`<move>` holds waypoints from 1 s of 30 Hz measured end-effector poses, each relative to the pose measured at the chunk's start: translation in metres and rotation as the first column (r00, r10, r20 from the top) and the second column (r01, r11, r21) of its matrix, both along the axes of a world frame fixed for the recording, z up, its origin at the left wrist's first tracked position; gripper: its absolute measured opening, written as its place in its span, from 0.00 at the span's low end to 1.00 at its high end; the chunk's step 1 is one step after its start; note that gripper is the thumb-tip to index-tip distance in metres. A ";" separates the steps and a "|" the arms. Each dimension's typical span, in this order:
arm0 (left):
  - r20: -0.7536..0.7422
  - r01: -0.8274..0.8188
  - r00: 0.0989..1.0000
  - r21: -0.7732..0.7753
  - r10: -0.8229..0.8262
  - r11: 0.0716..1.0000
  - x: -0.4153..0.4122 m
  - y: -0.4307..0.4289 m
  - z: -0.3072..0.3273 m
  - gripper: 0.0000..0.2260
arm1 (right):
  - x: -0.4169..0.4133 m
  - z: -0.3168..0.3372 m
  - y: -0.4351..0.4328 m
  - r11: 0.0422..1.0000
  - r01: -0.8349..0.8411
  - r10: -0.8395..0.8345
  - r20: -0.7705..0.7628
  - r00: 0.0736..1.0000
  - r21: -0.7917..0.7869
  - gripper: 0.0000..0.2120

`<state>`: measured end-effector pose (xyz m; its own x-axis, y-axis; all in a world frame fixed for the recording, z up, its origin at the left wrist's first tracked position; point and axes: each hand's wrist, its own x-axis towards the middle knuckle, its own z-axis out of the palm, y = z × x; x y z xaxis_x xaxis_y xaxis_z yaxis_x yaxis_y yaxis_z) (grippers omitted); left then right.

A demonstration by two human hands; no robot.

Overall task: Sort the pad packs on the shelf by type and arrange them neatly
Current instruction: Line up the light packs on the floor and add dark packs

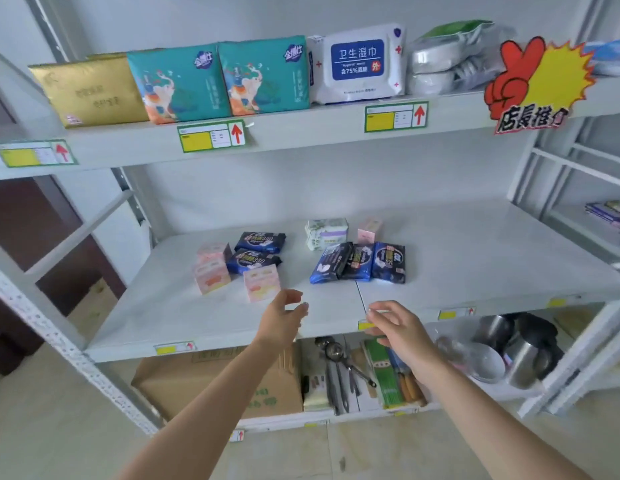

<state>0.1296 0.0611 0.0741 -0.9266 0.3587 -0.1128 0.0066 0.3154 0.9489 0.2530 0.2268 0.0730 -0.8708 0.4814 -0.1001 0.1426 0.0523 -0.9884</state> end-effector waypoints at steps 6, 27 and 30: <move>0.012 -0.015 1.000 -0.136 0.016 0.991 -0.083 0.061 -0.025 0.10 | -0.082 -0.008 0.076 0.998 0.011 -0.009 -0.029 1.000 0.066 0.06; -0.080 0.223 0.896 -0.770 -0.438 0.597 -0.202 0.179 -0.083 0.43 | -0.339 -0.027 0.213 0.785 -0.376 0.249 0.306 0.919 0.492 0.30; -0.069 0.219 0.875 -0.826 -0.479 0.519 -0.211 0.180 -0.092 0.46 | -0.369 -0.038 0.213 0.715 -0.432 0.275 0.346 0.897 0.549 0.33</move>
<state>-0.0812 0.2409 -0.0182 -0.7809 0.5502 -0.2957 0.4843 0.8323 0.2696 -0.1158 0.4402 0.0346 -0.9791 0.1691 -0.1131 0.2007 0.7114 -0.6736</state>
